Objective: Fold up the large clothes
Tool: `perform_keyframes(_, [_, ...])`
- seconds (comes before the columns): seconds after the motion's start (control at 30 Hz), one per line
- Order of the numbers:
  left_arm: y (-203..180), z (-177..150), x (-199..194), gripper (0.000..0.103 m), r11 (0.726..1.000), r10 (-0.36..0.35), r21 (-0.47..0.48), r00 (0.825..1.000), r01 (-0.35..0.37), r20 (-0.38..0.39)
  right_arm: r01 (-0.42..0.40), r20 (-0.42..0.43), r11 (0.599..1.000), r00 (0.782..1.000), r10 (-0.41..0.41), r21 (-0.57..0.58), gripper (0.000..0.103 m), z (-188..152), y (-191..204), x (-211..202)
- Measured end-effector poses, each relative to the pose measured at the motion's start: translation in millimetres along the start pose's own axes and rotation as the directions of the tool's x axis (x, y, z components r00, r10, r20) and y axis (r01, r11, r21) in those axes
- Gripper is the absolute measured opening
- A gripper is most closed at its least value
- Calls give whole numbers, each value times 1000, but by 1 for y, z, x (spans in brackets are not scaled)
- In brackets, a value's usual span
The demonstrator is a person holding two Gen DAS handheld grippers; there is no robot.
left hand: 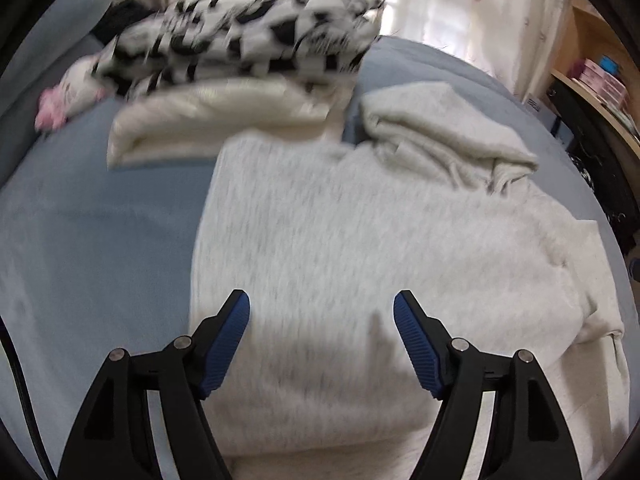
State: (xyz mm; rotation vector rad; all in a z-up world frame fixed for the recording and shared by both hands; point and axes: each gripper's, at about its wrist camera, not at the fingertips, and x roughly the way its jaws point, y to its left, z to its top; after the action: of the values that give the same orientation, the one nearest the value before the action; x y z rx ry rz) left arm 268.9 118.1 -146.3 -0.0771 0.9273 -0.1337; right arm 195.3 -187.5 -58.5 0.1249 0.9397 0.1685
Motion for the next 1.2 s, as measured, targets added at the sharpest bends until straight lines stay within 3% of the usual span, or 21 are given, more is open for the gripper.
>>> perform_keyframes(0.17, [-26,55,-7,73,997,-6,82,1000,5,18,6,6,1000,1000,-6,8,33,38,-19,-3])
perform_keyframes(0.4, [-83,135,13,74,983,-15,185,999,8,32,3,19,999,1000,-4,50,34,122,-51,13])
perform_keyframes(0.53, [-115,172,42,74,981,-24,193,1000,20,16,-19,-2,994,1000,20,109,58,154,-70,43])
perform_keyframes(0.63, [-132,187,65,74,983,-36,179,999,35,0,-32,-42,991,998,37,128,59,167,-78,82])
perform_keyframes(0.8, [-153,194,116,74,984,-29,174,999,35,-35,-32,-81,985,996,46,171,59,170,-95,137])
perform_keyframes(0.93, [-151,179,155,74,987,-23,158,996,37,-91,-5,-101,978,995,27,211,59,173,-117,177])
perform_keyframes(1.07, [-146,159,172,74,984,-48,168,997,58,-63,-59,-107,962,990,91,266,59,174,-141,207])
perform_keyframes(1.2, [-140,149,173,74,983,-87,164,996,88,-11,-185,-93,925,969,228,332,59,172,-156,232])
